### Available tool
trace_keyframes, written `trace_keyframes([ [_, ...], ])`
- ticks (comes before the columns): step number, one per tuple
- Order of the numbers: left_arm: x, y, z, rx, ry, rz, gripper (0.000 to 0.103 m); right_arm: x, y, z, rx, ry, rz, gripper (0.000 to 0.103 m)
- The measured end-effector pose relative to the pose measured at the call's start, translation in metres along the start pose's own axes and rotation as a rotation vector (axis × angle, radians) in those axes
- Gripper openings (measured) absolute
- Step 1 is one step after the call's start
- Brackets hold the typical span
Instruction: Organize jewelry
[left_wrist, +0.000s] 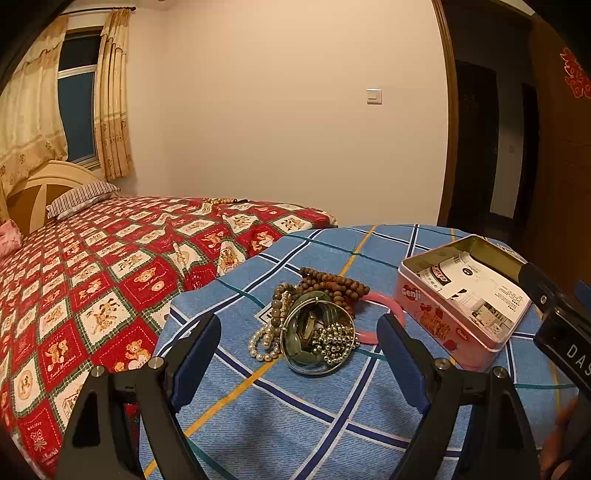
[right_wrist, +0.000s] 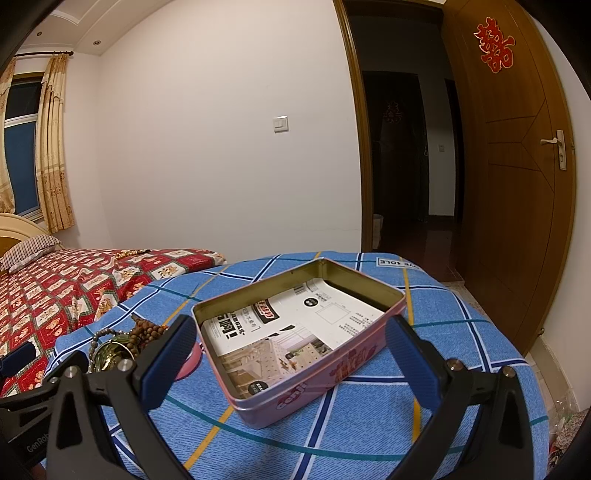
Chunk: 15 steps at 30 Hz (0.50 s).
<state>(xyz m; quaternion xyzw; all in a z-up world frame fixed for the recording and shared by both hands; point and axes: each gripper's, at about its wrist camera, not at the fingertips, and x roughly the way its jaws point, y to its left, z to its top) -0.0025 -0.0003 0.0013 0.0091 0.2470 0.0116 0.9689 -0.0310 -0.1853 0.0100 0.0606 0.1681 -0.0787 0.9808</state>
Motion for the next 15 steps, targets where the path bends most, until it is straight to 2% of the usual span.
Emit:
trace_keyframes([
  [15,-0.0011,-0.0007,0.0003,0.002,-0.004,0.0,0.086,-0.0002,-0.0002,0.0001,0.0,0.0,0.0,0.103],
])
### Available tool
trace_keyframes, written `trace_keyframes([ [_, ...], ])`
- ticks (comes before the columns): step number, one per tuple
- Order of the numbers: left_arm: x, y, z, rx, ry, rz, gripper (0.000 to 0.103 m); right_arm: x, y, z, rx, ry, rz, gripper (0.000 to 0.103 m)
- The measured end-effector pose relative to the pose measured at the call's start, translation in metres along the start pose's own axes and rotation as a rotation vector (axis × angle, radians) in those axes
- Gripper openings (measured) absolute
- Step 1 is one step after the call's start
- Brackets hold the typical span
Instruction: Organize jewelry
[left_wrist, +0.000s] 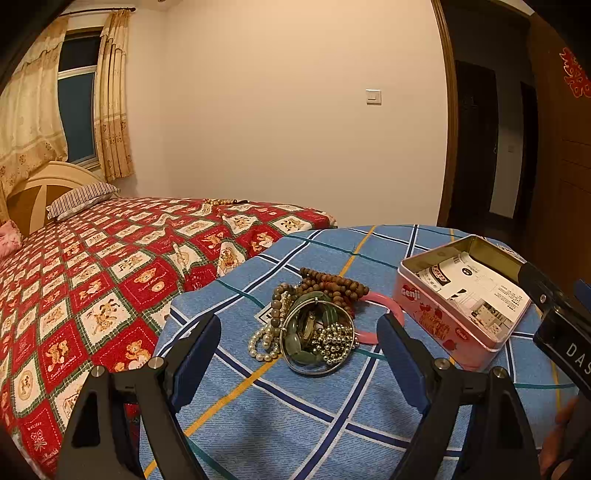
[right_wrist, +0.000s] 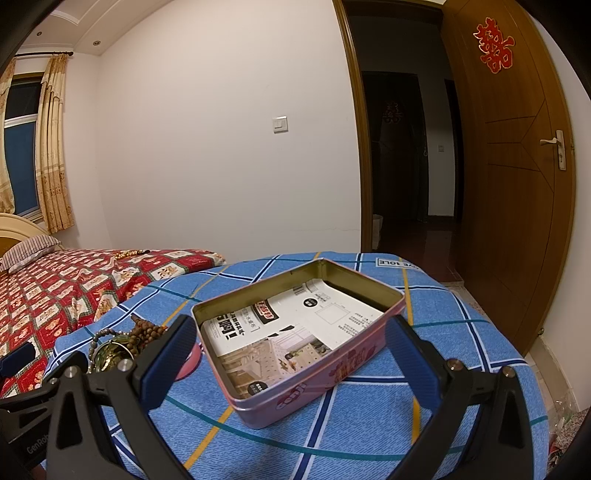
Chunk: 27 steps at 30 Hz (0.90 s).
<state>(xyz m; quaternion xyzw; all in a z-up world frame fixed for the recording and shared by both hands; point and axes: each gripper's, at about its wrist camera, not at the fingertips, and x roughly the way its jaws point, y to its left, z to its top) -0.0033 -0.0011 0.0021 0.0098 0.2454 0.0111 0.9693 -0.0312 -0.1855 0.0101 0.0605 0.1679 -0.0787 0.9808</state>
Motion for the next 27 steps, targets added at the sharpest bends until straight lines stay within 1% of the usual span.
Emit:
trace_keyframes([
  [7,-0.0004,-0.0009,0.0,0.002,-0.002,0.0,0.086,-0.0001,0.0003,-0.0003,0.0,0.0,0.0,0.103],
  [16,-0.0049,-0.0022,-0.0002,0.007,-0.025,-0.001,0.086,0.0003,0.0006,-0.0006,0.001,-0.001,-0.001,0.103],
  [27,-0.0051,-0.002,-0.0003,0.007,-0.023,-0.001,0.086,0.0021,0.0002,-0.0012,0.0,0.0,-0.001,0.103],
])
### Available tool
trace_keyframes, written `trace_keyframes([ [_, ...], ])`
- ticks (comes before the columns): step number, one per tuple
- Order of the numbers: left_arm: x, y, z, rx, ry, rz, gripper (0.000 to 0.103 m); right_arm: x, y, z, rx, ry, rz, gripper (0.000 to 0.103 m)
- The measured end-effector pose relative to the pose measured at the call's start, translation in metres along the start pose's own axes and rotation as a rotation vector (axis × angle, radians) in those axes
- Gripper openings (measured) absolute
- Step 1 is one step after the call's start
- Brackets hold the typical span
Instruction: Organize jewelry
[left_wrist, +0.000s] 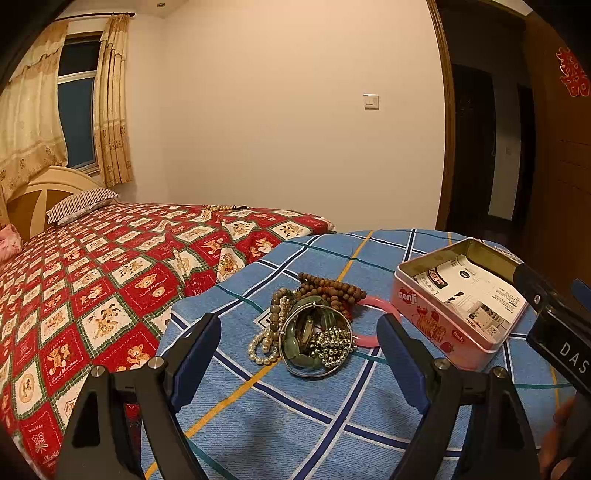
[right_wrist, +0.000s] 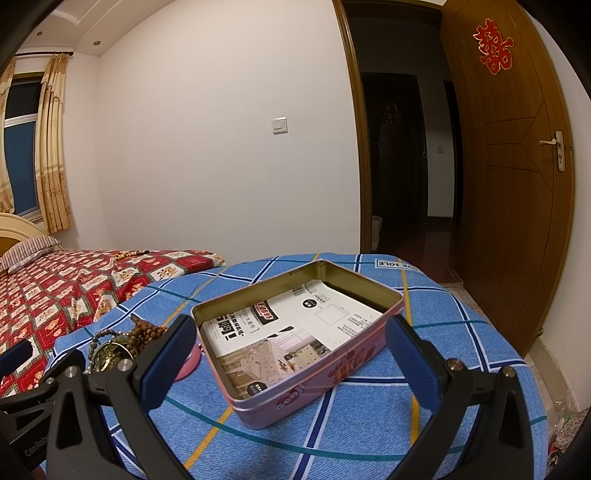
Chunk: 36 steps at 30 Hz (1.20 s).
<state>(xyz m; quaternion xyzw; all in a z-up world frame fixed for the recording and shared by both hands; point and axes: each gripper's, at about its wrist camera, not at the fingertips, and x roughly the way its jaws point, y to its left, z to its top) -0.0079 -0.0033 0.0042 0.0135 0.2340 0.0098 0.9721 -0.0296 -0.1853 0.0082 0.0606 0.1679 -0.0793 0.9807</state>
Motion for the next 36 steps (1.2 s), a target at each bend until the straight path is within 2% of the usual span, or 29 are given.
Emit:
trace_keyframes([
  [10,0.0,0.0,0.0,0.001,0.001,-0.002,0.086,0.0,0.001,0.0,0.0,0.0,0.0,0.103],
  [14,0.001,0.002,-0.001,0.004,0.026,-0.035,0.086,0.002,0.0,0.0,0.004,0.003,0.001,0.103],
  [19,0.004,0.031,0.002,-0.02,0.066,-0.067,0.086,0.005,-0.004,-0.001,0.024,0.028,0.066,0.103],
  [22,0.005,0.063,0.005,-0.086,0.079,-0.05,0.086,0.007,0.006,-0.002,-0.01,0.056,0.174,0.089],
  [24,0.006,0.083,0.006,-0.143,0.082,-0.027,0.086,0.015,0.023,-0.002,-0.05,0.115,0.275,0.075],
  [26,0.008,0.097,0.006,-0.18,0.087,-0.011,0.086,0.025,0.041,-0.002,-0.072,0.178,0.377,0.066],
  [29,0.014,0.109,0.005,-0.205,0.114,0.002,0.086,0.044,0.07,-0.001,-0.085,0.283,0.509,0.061],
  [32,0.018,0.115,0.005,-0.205,0.123,0.01,0.086,0.072,0.097,-0.007,-0.137,0.381,0.542,0.045],
  [36,0.022,0.12,0.008,-0.198,0.121,0.0,0.086,0.098,0.113,-0.019,-0.138,0.5,0.55,0.044],
])
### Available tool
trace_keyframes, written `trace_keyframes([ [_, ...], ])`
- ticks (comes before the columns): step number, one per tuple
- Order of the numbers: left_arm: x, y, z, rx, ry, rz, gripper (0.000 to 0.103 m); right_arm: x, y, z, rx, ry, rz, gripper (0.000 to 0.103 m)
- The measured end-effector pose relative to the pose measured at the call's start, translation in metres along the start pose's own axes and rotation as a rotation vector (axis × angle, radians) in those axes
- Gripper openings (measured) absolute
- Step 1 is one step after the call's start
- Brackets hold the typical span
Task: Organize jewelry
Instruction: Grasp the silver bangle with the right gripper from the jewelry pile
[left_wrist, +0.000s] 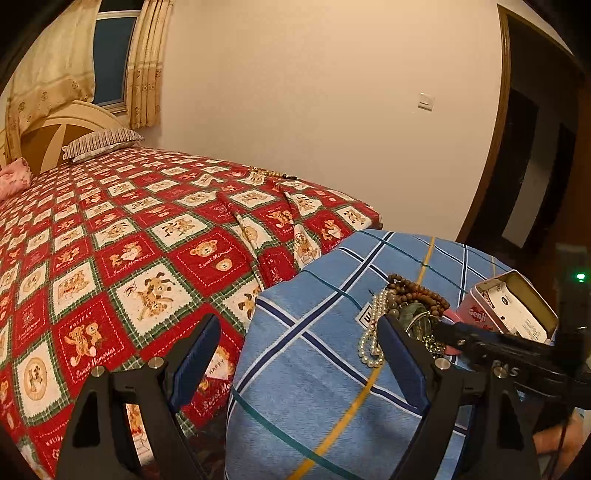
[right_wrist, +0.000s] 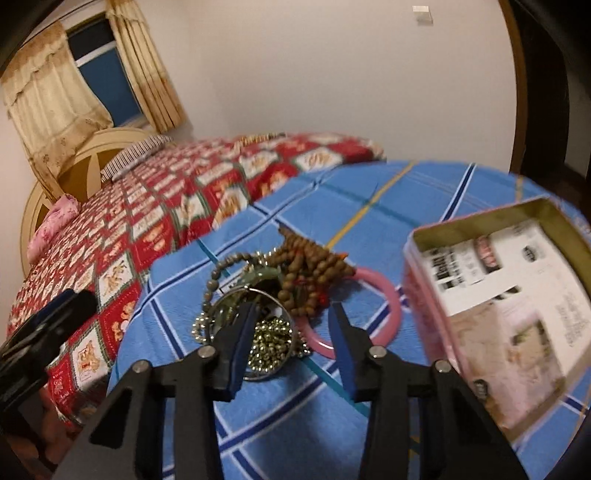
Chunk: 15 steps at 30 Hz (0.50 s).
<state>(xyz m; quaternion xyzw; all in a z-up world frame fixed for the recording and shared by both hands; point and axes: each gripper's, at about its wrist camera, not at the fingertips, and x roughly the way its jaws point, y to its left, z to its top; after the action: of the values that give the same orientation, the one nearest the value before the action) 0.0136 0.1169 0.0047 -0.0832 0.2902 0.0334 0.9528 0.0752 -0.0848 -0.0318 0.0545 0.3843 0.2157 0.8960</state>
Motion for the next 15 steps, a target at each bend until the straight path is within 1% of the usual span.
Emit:
trace_keyframes([
  [2,0.002,0.001,0.002,0.002,-0.002,-0.01,0.086,0.009,0.002,-0.002,0.006,0.032,0.031,0.04],
  [4,0.004,0.0,0.004,0.004,-0.002,-0.022,0.086,0.013,0.001,-0.003,-0.007,0.062,0.023,0.031],
  [5,0.004,-0.001,0.005,0.006,-0.002,-0.023,0.086,0.015,0.002,-0.005,-0.012,0.066,0.019,0.025],
  [6,0.006,-0.001,0.006,0.011,-0.001,-0.028,0.086,0.017,0.002,-0.002,-0.016,0.063,0.012,0.021],
  [7,0.008,-0.002,0.007,0.018,0.001,-0.036,0.086,0.014,0.002,-0.003,-0.018,0.053,0.011,0.018],
  [8,0.009,-0.003,0.009,0.023,0.002,-0.042,0.086,0.013,0.001,-0.002,-0.02,0.041,0.011,0.012],
  [11,0.013,-0.006,0.014,0.029,0.009,-0.075,0.086,-0.01,-0.002,-0.005,-0.003,-0.019,0.047,0.012],
  [15,0.026,-0.015,0.021,0.038,0.038,-0.124,0.086,-0.036,-0.007,-0.013,0.003,-0.078,0.049,0.011],
])
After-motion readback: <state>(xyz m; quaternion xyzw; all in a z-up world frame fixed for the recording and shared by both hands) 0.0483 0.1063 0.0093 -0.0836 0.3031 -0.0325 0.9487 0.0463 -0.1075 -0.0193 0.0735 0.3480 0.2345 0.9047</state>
